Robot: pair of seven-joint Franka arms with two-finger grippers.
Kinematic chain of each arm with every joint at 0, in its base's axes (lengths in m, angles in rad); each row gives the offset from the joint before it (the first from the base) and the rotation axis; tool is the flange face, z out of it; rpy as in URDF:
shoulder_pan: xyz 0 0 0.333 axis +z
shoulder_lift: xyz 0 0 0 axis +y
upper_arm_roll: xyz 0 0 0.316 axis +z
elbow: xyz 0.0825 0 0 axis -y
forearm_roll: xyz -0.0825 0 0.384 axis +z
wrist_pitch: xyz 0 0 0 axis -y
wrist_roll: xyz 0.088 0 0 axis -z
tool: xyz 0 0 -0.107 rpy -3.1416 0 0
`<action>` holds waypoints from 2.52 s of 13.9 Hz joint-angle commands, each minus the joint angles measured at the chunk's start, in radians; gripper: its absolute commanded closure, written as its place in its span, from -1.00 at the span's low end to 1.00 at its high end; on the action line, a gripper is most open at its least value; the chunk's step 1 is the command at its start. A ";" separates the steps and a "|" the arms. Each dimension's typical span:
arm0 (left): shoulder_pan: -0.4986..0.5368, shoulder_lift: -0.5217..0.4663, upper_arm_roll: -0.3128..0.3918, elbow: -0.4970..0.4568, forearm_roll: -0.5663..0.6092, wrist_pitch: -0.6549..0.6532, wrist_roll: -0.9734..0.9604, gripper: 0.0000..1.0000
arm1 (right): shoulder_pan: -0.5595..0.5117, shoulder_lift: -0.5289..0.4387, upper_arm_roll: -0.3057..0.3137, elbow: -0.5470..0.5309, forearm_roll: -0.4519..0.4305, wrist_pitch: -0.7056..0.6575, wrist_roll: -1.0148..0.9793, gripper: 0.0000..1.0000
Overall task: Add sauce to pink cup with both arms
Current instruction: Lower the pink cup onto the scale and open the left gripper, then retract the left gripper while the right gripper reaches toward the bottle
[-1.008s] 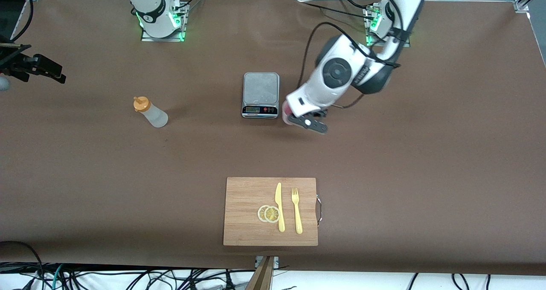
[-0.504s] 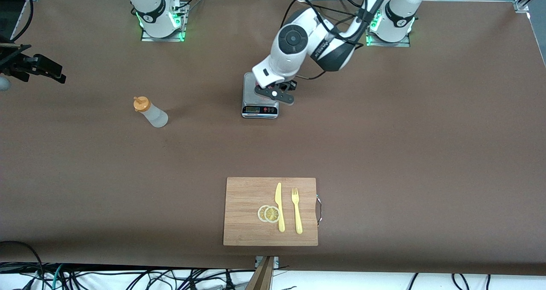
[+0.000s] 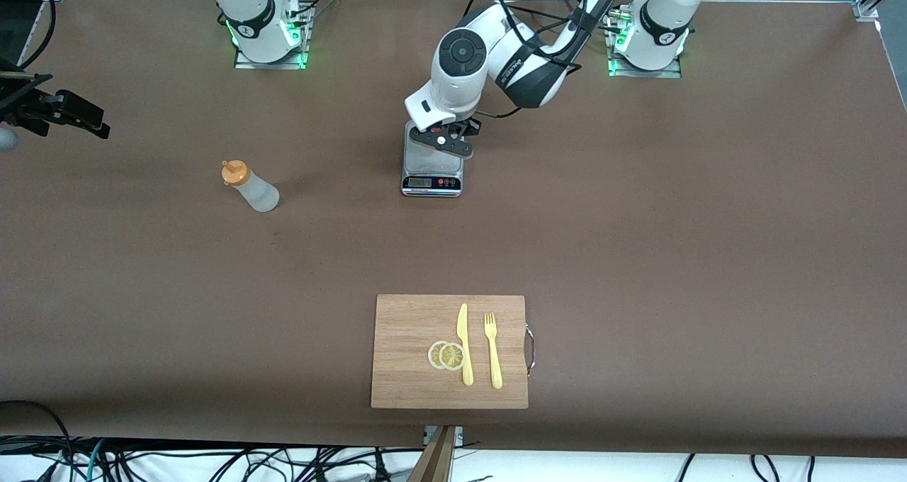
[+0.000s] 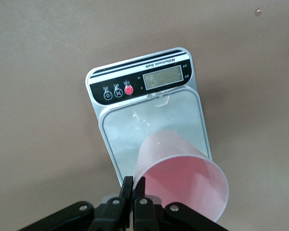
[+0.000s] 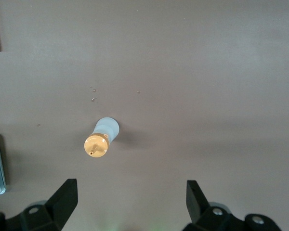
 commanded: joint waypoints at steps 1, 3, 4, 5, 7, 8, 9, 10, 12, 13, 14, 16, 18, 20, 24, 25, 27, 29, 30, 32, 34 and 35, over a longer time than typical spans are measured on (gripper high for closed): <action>-0.032 0.021 0.016 -0.005 0.030 0.030 -0.037 1.00 | 0.002 0.000 0.000 0.002 0.015 -0.005 -0.007 -1.00; -0.043 0.040 0.016 -0.005 0.030 0.056 -0.041 1.00 | 0.002 0.000 0.002 0.002 0.015 -0.005 -0.007 -1.00; -0.047 0.046 0.016 -0.005 0.030 0.061 -0.043 1.00 | 0.002 0.000 0.002 0.002 0.015 -0.005 -0.007 -1.00; -0.053 0.052 0.016 -0.005 0.030 0.063 -0.043 1.00 | 0.002 0.000 0.002 0.002 0.015 -0.007 -0.007 -1.00; -0.053 0.055 0.016 -0.005 0.030 0.064 -0.043 1.00 | 0.002 0.000 0.000 0.002 0.015 -0.007 -0.007 -1.00; -0.053 0.055 0.016 -0.005 0.030 0.064 -0.043 0.99 | 0.002 0.000 0.000 0.002 0.015 -0.007 -0.007 -1.00; -0.052 0.055 0.016 -0.005 0.030 0.064 -0.041 0.75 | 0.002 0.000 0.000 0.002 0.015 -0.007 -0.007 -1.00; -0.050 0.055 0.019 -0.003 0.030 0.064 -0.040 0.33 | 0.001 0.002 0.000 0.002 0.015 -0.005 -0.007 -1.00; -0.044 0.048 0.023 -0.002 0.030 0.060 -0.034 -0.58 | 0.001 0.002 0.000 0.001 0.015 -0.005 -0.007 -1.00; -0.038 0.040 0.025 0.003 0.028 0.055 -0.029 -1.00 | 0.001 0.003 0.000 0.001 0.015 -0.005 -0.007 -1.00; -0.030 0.032 0.026 0.009 0.027 0.053 -0.034 -1.00 | 0.001 0.005 0.000 0.001 0.015 -0.002 -0.008 -1.00; -0.015 0.000 0.032 0.010 0.015 0.032 -0.034 -1.00 | 0.004 0.014 0.002 0.001 0.015 0.001 -0.007 -1.00; 0.011 -0.038 0.049 0.033 0.013 -0.047 -0.028 -1.00 | 0.012 0.049 0.002 0.002 0.055 0.004 -0.008 -1.00; 0.052 -0.078 0.068 0.084 0.013 -0.141 -0.029 -1.00 | 0.012 0.077 0.000 0.001 0.106 -0.002 -0.029 -1.00; 0.088 -0.161 0.176 0.159 0.018 -0.295 -0.028 -1.00 | 0.010 0.167 0.000 0.005 0.107 -0.002 -0.328 -1.00; 0.112 -0.182 0.187 0.164 0.019 -0.308 -0.026 -1.00 | 0.008 0.192 0.000 0.004 0.112 0.004 -0.397 -1.00; 0.179 -0.225 0.189 0.164 0.030 -0.348 0.016 -1.00 | -0.001 0.216 -0.003 0.004 0.174 0.007 -0.494 -1.00; 0.270 -0.276 0.210 0.164 0.030 -0.419 0.108 -1.00 | -0.014 0.236 -0.009 0.005 0.248 0.019 -0.617 -1.00; 0.320 -0.299 0.221 0.164 0.030 -0.452 0.136 -1.00 | -0.034 0.256 -0.009 0.005 0.276 0.026 -0.686 -1.00; 0.452 -0.340 0.223 0.164 0.031 -0.512 0.225 -1.00 | -0.092 0.303 -0.010 0.005 0.424 0.026 -0.889 -1.00; 0.558 -0.359 0.223 0.164 0.059 -0.560 0.337 -1.00 | -0.152 0.353 -0.010 0.005 0.512 0.024 -1.086 -1.00; 0.585 -0.368 0.220 0.164 0.115 -0.566 0.386 -1.00 | -0.183 0.380 -0.010 0.005 0.556 0.015 -1.176 -1.00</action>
